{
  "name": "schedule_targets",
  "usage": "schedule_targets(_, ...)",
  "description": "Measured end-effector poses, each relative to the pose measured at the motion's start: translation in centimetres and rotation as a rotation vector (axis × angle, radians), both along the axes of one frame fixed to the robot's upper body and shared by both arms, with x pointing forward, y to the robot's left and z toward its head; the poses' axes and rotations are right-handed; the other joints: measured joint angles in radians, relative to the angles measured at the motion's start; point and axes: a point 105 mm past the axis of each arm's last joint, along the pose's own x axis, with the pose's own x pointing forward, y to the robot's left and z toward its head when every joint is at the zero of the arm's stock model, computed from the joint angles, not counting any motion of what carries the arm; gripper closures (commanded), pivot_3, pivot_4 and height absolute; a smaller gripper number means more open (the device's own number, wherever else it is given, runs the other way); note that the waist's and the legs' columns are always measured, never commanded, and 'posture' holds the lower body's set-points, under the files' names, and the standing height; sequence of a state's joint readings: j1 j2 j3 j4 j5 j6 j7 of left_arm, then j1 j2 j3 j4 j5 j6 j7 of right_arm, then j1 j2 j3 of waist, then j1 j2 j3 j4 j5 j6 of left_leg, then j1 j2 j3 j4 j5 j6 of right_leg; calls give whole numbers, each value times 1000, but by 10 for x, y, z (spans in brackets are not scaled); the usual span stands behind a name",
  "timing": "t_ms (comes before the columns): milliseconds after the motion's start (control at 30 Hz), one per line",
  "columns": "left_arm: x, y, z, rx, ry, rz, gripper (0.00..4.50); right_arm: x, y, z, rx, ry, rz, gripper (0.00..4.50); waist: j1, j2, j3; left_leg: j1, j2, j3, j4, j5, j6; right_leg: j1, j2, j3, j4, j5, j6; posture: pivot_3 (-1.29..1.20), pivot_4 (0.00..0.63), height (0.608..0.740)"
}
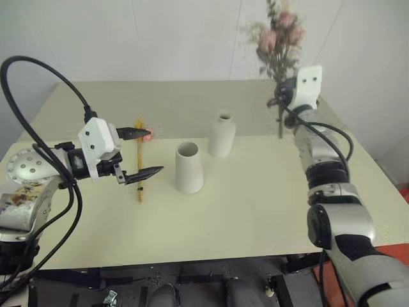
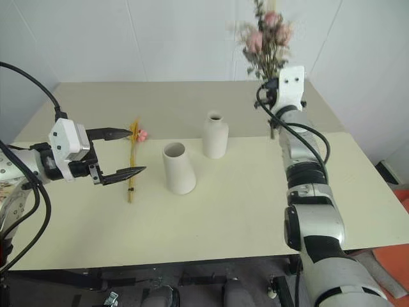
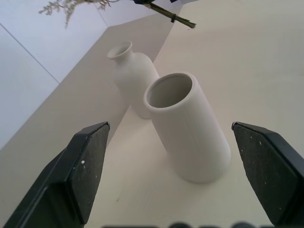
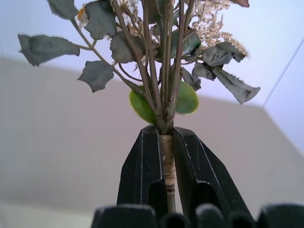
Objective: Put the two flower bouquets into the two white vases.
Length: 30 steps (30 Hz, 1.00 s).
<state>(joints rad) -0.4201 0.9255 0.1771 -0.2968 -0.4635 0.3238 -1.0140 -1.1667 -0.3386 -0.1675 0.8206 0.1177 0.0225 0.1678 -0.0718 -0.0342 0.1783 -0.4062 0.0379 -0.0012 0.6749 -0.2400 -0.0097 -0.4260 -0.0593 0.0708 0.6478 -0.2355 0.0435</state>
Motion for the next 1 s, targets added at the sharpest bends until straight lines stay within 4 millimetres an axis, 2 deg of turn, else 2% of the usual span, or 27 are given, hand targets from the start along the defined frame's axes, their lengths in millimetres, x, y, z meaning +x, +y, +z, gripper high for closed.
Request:
schedule_targets(133, 2, 1, 2, 1, -15, 8, 0, -10, 33, 32, 243, -190, 196, 4355, 0, 0, 0, 0, 1, -1, -2, 0, 0, 1, 0, -1, 1, 0, 0, 0, 150, 740)
schedule_targets(267, 2, 2, 1, -1, -11, 13, 0, -15, 50, 34, 410, -289, 285, 4355, 3, 1, 0, 0, 0, -1, -2, 0, 0, 1, 0, -1, 2, 0, 0, 0, 150, 740)
schedule_targets(367, 1, 3, -3, 0, 1, 19, 0, -14, 55, 31, 443, -305, 302, 4355, 3, 1, 1, 0, 0, -1, -2, 0, 0, 1, -1, -2, 2, 0, 0, 0, 150, 740)
schedule_targets(567, 1, 7, -6, -5, 13, 48, 0, -13, 68, 37, 488, -312, 350, 4355, -1, 2, 1, 2, 1, -1, -6, 0, -1, 0, 0, -1, 1, 1, 0, 0, 150, 740)
schedule_targets(800, -4, 9, -7, 4, 8, 63, 0, -9, 88, 19, 496, -243, 393, 4355, -1, 2, 1, 2, 1, -1, -7, 1, -1, 0, 0, -1, 1, 1, -1, 0, 150, 740)
schedule_targets(1000, -6, 12, -7, 6, 9, 81, 0, -11, 97, 17, 469, -252, 421, 4355, -1, 2, 1, 2, 1, -1, -7, 1, -1, 0, 0, -1, 1, 1, -1, 0, 150, 740)
